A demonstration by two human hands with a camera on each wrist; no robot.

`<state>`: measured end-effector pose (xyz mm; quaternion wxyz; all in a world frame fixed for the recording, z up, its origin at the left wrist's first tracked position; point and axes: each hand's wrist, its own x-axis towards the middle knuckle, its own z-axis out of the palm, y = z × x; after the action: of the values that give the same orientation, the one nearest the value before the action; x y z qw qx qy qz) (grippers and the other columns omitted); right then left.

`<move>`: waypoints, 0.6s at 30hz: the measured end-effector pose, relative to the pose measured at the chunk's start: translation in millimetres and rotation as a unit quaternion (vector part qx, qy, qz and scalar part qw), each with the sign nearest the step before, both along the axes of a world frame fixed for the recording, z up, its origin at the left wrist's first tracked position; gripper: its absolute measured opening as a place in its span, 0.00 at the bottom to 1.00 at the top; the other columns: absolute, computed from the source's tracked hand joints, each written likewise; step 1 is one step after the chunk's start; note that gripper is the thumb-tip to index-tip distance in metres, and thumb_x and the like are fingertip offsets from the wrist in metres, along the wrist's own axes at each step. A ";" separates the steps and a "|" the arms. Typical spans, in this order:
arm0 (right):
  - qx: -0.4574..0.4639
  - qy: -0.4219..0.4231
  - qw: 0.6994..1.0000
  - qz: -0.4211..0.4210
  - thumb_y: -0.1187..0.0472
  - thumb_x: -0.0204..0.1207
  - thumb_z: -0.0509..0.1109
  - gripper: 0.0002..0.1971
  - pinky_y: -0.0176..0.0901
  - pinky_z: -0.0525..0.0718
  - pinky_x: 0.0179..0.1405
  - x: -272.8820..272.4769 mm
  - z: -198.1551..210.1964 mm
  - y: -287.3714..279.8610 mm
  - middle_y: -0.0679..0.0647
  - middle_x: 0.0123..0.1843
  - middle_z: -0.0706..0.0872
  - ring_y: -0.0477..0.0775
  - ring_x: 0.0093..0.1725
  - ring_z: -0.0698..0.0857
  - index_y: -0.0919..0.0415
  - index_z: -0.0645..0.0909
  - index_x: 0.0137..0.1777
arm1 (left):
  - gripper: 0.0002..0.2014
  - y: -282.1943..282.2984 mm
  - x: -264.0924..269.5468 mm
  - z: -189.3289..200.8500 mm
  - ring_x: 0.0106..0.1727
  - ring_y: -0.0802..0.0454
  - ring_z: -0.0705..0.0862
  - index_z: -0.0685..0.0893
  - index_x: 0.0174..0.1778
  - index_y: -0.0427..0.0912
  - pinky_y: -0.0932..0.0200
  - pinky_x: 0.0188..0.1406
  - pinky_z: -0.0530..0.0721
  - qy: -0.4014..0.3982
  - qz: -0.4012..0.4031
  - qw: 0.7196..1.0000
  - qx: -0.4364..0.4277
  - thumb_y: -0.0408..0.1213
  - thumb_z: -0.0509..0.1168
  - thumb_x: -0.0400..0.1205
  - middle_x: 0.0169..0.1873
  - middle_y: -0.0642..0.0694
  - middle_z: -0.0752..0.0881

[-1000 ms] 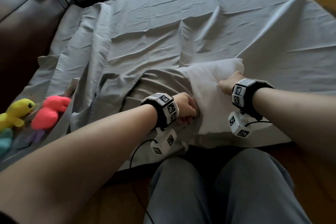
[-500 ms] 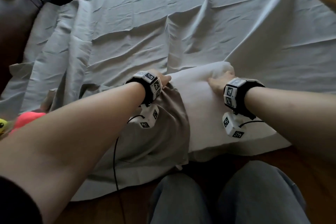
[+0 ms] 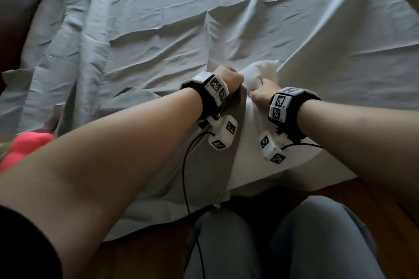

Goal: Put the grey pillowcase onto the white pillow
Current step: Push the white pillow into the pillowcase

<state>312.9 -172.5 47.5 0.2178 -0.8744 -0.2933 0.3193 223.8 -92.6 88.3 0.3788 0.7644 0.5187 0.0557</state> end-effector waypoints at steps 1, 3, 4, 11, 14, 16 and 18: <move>0.002 0.007 1.000 0.001 0.57 0.72 0.67 0.23 0.45 0.78 0.56 -0.4 4.0 -4.1 0.62 0.64 0.82 0.64 0.59 0.81 0.58 0.74 0.69 | 0.10 2.2 -2.3 -7.0 0.28 0.43 0.81 0.85 0.33 0.36 0.65 0.24 0.81 0.041 -0.007 0.999 0.007 0.38 0.63 0.73 0.25 0.42 0.83; -0.010 -0.004 1.000 -0.005 0.54 0.74 0.67 0.29 0.46 0.75 0.65 5.0 2.9 -13.7 0.63 0.71 0.78 0.65 0.67 0.78 0.58 0.70 0.75 | 0.19 9.3 -14.2 -18.9 0.38 0.40 0.87 0.87 0.36 0.39 0.51 0.44 0.89 0.097 0.011 0.995 0.025 0.50 0.62 0.62 0.34 0.40 0.89; -0.019 -0.004 1.000 -0.017 0.52 0.75 0.67 0.32 0.47 0.73 0.70 8.0 2.6 -17.8 0.63 0.75 0.74 0.65 0.72 0.75 0.58 0.67 0.79 | 0.23 10.8 -20.5 -19.8 0.42 0.38 0.88 0.87 0.39 0.42 0.47 0.50 0.88 0.097 0.025 0.995 0.029 0.54 0.60 0.59 0.38 0.40 0.90; -0.031 -0.007 0.999 -0.007 0.52 0.80 0.61 0.27 0.45 0.68 0.75 11.0 16.1 -21.9 0.65 0.77 0.71 0.61 0.77 0.69 0.65 0.69 0.76 | 0.26 -3.6 -57.3 4.3 0.38 0.41 0.87 0.85 0.51 0.44 0.56 0.39 0.84 0.128 0.006 0.990 -0.061 0.65 0.64 0.75 0.39 0.39 0.88; -0.045 -0.003 0.999 -0.025 0.48 0.80 0.61 0.31 0.48 0.66 0.77 6.9 8.3 -20.1 0.67 0.78 0.69 0.62 0.78 0.68 0.67 0.67 0.77 | 0.35 -26.2 -62.4 9.2 0.21 0.46 0.83 0.86 0.42 0.35 0.64 0.27 0.80 0.331 -0.116 0.924 -0.154 0.70 0.70 0.67 0.24 0.40 0.86; -0.056 -0.011 0.998 -0.037 0.48 0.81 0.60 0.31 0.48 0.64 0.78 3.9 9.1 -22.2 0.67 0.78 0.68 0.63 0.79 0.67 0.69 0.66 0.77 | 0.35 -40.6 -64.7 5.5 0.24 0.46 0.86 0.88 0.42 0.32 0.60 0.34 0.85 0.415 -0.198 0.873 -0.162 0.68 0.71 0.67 0.26 0.39 0.89; -0.053 -0.016 0.997 -0.045 0.49 0.82 0.59 0.32 0.47 0.63 0.79 3.0 9.3 -23.4 0.68 0.80 0.66 0.64 0.80 0.66 0.70 0.64 0.79 | 0.23 -47.1 -69.1 -5.8 0.24 0.47 0.87 0.88 0.39 0.31 0.57 0.36 0.87 0.399 -0.208 0.878 -0.162 0.53 0.72 0.75 0.28 0.36 0.90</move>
<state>315.9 -195.9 56.9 0.1809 -0.9018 -0.2399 0.3105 154.7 -139.7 82.6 0.2605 0.7401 0.4571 -0.4188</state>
